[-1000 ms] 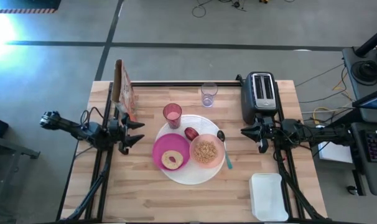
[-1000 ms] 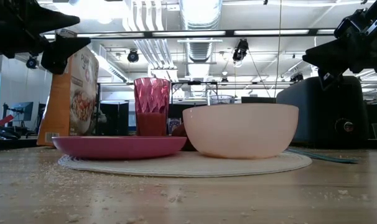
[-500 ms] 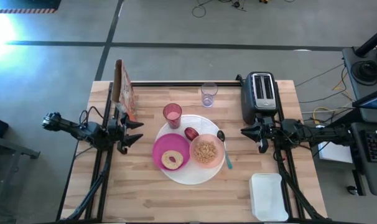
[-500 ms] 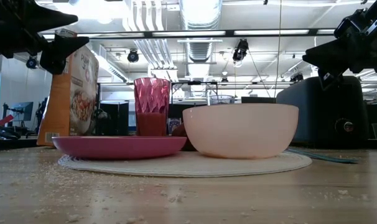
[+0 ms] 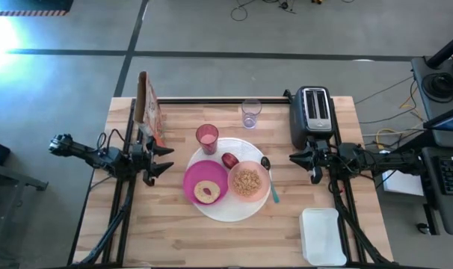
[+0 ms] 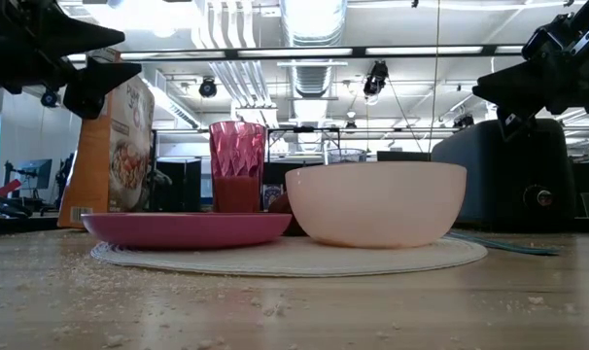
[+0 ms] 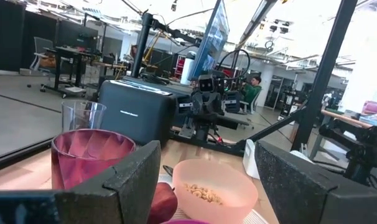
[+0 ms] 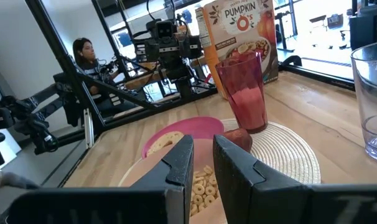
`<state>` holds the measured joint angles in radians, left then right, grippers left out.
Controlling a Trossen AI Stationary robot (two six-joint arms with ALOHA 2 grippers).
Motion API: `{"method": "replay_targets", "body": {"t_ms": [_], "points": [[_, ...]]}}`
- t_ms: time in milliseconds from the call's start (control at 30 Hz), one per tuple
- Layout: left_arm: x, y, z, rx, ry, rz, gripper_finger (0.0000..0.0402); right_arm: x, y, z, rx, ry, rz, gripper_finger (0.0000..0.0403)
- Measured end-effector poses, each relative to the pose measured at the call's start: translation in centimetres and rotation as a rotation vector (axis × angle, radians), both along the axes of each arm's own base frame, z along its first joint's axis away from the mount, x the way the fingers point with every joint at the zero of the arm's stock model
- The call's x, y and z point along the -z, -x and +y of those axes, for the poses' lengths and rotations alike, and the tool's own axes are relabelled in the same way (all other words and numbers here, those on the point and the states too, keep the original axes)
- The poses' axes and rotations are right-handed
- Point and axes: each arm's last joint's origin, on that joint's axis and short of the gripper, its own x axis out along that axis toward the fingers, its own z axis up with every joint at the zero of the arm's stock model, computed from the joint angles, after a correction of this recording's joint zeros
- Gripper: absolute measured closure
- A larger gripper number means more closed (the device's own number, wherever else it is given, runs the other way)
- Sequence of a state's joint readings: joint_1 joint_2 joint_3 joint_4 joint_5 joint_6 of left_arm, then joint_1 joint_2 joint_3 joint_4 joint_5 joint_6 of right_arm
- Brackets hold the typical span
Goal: Arrange a breakfast setting
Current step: Return to Home Position
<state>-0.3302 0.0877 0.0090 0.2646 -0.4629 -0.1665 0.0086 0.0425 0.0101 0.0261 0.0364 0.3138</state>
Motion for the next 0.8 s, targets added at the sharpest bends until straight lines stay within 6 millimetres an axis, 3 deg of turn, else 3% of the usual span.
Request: {"method": "replay_targets", "body": {"t_ms": [800], "points": [[0.62, -0.57, -0.19, 0.000, -0.025, 0.073, 0.0157, 0.00, 0.00, 0.00, 0.000, 0.000, 0.000, 0.0351]]}}
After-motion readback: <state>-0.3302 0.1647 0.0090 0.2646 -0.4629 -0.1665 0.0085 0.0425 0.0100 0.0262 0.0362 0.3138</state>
